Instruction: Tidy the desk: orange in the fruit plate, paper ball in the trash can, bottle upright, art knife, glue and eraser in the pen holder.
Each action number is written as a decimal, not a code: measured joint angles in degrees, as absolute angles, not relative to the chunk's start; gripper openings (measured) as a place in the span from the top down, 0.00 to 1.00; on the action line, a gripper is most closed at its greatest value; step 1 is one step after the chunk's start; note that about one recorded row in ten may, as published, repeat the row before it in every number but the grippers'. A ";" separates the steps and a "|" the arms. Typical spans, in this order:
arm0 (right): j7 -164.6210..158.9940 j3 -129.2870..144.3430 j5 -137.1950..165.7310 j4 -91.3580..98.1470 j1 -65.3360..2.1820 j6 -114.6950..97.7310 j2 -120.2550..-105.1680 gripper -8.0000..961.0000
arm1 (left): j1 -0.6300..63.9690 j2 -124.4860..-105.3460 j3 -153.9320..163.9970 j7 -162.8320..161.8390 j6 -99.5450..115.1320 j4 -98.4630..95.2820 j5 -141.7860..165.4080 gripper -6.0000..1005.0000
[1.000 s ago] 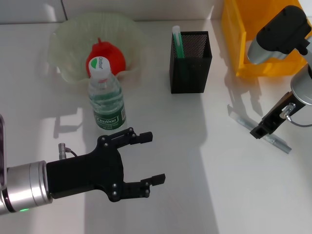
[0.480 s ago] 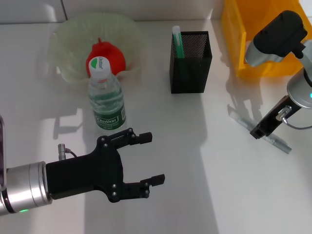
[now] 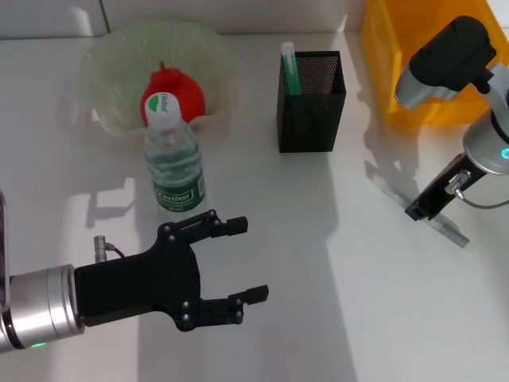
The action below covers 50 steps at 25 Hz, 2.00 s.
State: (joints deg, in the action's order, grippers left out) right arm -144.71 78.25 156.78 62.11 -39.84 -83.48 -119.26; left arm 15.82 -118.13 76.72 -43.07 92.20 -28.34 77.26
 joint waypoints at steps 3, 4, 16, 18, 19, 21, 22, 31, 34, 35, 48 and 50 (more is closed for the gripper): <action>-144.63 78.05 154.70 65.39 -38.71 -84.23 -119.17 0.84 | 15.78 -118.13 76.73 -43.07 92.21 -28.37 77.25 0.17; -144.45 77.64 153.07 68.62 -37.58 -85.12 -119.13 0.84 | 15.76 -118.12 76.72 -43.07 92.21 -28.41 77.25 0.17; -133.72 77.17 131.69 98.36 -20.92 -71.10 -119.43 0.85 | 16.04 -118.20 76.72 -43.06 92.15 -28.34 77.25 0.17; -131.55 78.12 130.18 96.93 -20.29 -65.57 -119.38 0.85 | 16.05 -118.20 76.73 -43.05 92.14 -28.34 77.25 0.17; -130.78 78.75 129.89 95.76 -20.30 -63.19 -119.38 0.85 | 16.04 -118.21 76.72 -43.05 92.15 -28.43 77.25 0.17; -129.45 80.70 129.77 92.93 -20.62 -58.09 -119.38 0.85 | 16.01 -118.21 76.72 -43.05 92.16 -28.59 77.25 0.17; -128.86 81.79 129.75 91.61 -20.75 -55.66 -119.39 0.85 | 16.01 -118.22 76.72 -43.05 92.16 -28.62 77.25 0.17; -125.39 90.50 129.64 80.24 -23.99 -39.23 -119.35 0.85 | 16.02 -118.16 76.72 -43.53 92.25 -28.74 77.25 0.17; -125.41 93.12 129.57 77.48 -25.23 -34.71 -119.41 0.85 | 16.07 -118.15 76.72 -43.63 92.29 -28.81 77.25 0.17; -125.46 94.82 129.53 75.87 -25.72 -31.94 -119.38 0.85 | 16.09 -118.14 76.72 -43.64 92.29 -28.82 77.25 0.17; -125.76 96.75 123.16 71.05 -27.41 -29.18 -119.43 0.85 | 15.84 -118.12 76.62 -43.35 92.24 -28.62 77.25 0.17; -125.82 96.71 122.99 71.42 -27.20 -30.84 -119.46 0.83 | 15.74 -118.12 76.56 -43.23 92.21 -28.52 77.25 0.17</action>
State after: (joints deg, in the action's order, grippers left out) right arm -125.82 96.71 122.99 71.42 -27.20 -30.84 -119.46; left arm 15.74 -118.12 76.56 -43.23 92.21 -28.52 77.25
